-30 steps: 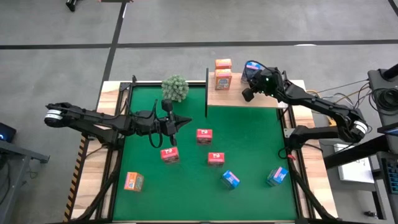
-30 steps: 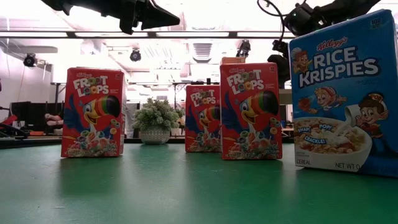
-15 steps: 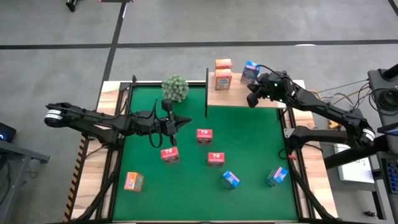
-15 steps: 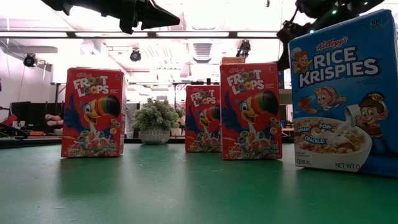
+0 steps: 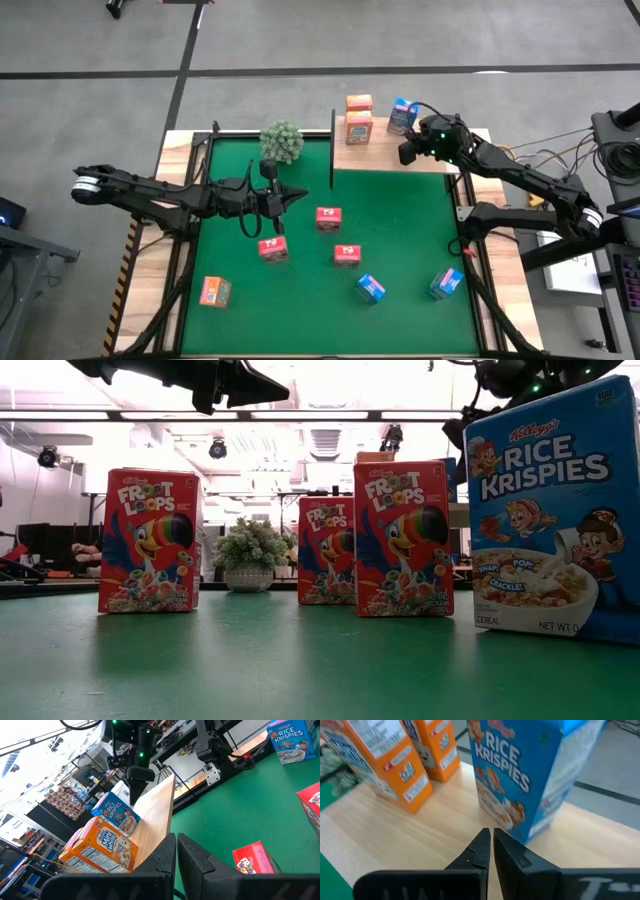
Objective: Stack cereal on shelf
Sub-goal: Put the top left blue cereal box on the shelf, then put the top red cereal box on the shelf
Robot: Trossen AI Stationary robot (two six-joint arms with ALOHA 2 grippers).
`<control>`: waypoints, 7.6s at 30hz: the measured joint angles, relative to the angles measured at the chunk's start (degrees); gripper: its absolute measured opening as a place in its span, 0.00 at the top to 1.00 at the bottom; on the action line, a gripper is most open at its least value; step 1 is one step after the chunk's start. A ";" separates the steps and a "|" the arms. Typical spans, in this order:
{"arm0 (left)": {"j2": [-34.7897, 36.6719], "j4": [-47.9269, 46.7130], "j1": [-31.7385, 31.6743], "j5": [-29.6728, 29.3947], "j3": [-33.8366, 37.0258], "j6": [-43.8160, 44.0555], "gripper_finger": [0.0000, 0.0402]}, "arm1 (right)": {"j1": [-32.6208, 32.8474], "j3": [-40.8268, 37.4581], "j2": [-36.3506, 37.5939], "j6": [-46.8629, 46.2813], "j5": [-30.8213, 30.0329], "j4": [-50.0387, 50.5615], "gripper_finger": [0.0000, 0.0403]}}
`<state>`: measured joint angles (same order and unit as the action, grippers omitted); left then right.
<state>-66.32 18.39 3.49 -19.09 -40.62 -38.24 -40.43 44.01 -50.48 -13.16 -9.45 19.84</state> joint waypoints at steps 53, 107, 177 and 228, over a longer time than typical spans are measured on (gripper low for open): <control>-0.02 0.00 0.00 -0.02 0.00 -0.24 1.00 | -7.60 -0.04 -4.31 2.70 3.45 0.40 0.97; -0.02 0.00 -0.02 0.14 0.00 -0.24 1.00 | -2.66 0.20 -8.57 -3.47 14.19 -8.95 0.97; -10.17 -1.03 1.57 12.09 0.14 30.52 1.00 | 42.78 20.08 -32.79 8.80 1.81 -7.06 0.63; 1.40 -0.63 1.56 12.11 0.04 22.99 1.00 | 41.77 30.73 -31.29 7.89 5.33 13.52 0.64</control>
<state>-64.92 17.76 5.05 -6.98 -40.58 -15.24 1.34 74.74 -81.77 -5.27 -4.12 33.36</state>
